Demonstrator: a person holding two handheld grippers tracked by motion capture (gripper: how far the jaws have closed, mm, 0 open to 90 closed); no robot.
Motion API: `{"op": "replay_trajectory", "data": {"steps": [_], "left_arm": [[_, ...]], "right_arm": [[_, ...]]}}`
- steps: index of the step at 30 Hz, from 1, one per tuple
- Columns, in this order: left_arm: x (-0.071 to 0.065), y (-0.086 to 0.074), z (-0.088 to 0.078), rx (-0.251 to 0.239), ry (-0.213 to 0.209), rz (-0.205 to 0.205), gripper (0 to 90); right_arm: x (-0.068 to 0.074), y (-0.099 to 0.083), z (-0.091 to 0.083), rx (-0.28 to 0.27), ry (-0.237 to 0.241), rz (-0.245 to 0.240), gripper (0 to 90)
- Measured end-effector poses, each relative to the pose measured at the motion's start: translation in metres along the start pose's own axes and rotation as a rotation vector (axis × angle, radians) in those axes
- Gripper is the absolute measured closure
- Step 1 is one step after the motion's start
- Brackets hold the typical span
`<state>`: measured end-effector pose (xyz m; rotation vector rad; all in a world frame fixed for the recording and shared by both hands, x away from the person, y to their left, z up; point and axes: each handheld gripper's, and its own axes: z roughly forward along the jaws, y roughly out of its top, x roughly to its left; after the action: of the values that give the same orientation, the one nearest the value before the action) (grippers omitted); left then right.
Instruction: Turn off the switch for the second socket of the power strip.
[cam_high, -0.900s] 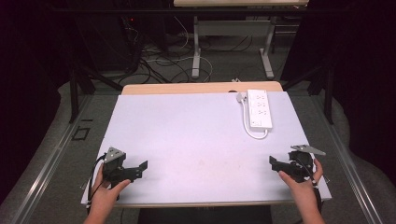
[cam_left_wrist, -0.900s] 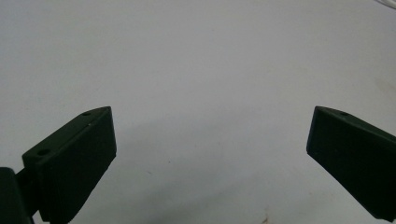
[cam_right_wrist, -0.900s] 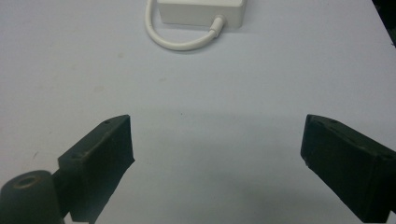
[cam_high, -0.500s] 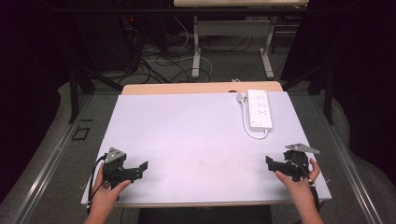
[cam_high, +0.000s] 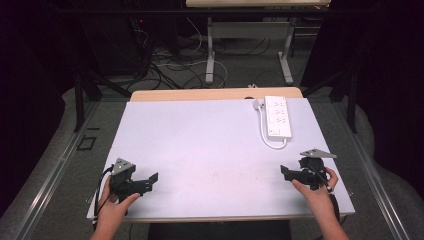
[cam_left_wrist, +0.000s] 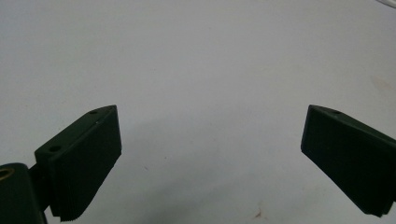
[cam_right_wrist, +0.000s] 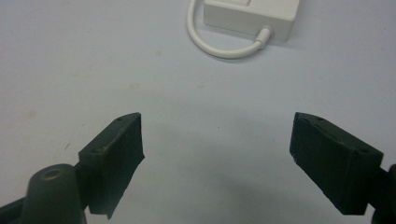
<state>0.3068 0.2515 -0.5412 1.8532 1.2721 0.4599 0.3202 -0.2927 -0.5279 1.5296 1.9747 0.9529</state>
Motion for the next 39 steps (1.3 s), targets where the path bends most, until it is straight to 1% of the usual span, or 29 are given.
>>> {"op": "replay_trajectory", "data": {"steps": [1, 5, 6, 9, 10, 12, 13, 14, 16, 21, 25, 26, 30, 37, 38, 39], "left_arm": [[0.0, 0.0, 0.0, 0.0, 0.0, 0.0, 5.0], [0.0, 0.0, 0.0, -0.002, 0.001, 0.0, 5.1], [0.0, 0.0, 0.0, -0.001, 0.002, 0.0, 5.3], [0.0, 0.0, 0.0, 0.004, 0.004, 0.0, 5.5], [0.0, 0.0, 0.0, 0.005, 0.005, 0.0, 5.5], [-0.001, 0.0, 0.0, 0.005, 0.004, 0.001, 5.6], [-0.001, 0.0, 0.0, 0.005, 0.004, 0.001, 5.7], [-0.001, 0.0, 0.0, 0.006, 0.004, 0.0, 5.8], [0.0, 0.0, 0.0, 0.005, 0.003, -0.001, 5.8], [0.0, 0.0, 0.0, 0.001, 0.004, -0.001, 5.9], [0.0, 0.0, -0.001, 0.0, 0.004, -0.002, 6.0], [0.0, 0.0, -0.001, 0.0, 0.004, -0.002, 6.0], [0.0, 0.0, -0.001, -0.001, 0.004, -0.003, 6.1], [0.0, -0.001, -0.001, 0.001, 0.006, -0.005, 6.2], [0.0, -0.001, -0.001, 0.001, 0.006, -0.005, 6.2], [0.0, -0.001, -0.001, 0.001, 0.006, -0.005, 6.2]], "right_arm": [[0.001, 0.001, 0.0, 0.003, 0.002, 0.005, 17.9], [0.001, 0.004, 0.0, 0.005, 0.001, -0.01, 20.3], [0.0, 0.006, -0.001, 0.01, 0.011, -0.005, 23.6], [-0.001, 0.008, -0.001, 0.02, 0.016, -0.001, 24.0], [-0.001, 0.011, -0.001, 0.029, 0.007, -0.007, 24.1], [-0.001, 0.014, -0.001, 0.031, 0.005, -0.018, 25.2], [0.0, 0.015, -0.001, 0.034, 0.007, -0.013, 26.0], [-0.001, 0.016, -0.001, 0.036, 0.01, -0.03, 26.6], [0.0, 0.019, 0.0, 0.041, 0.003, -0.038, 27.9], [0.001, 0.024, 0.001, 0.048, 0.004, -0.039, 28.2], [0.002, 0.03, 0.002, 0.064, -0.003, -0.054, 28.2], [0.002, 0.034, 0.003, 0.067, -0.008, -0.067, 28.2], [0.001, 0.039, 0.003, 0.061, -0.013, -0.073, 28.2], [0.0, 0.05, 0.005, 0.07, -0.018, -0.084, 28.2], [0.0, 0.053, 0.006, 0.073, -0.021, -0.1, 28.2], [0.0, 0.053, 0.006, 0.073, -0.021, -0.1, 28.2]]}}
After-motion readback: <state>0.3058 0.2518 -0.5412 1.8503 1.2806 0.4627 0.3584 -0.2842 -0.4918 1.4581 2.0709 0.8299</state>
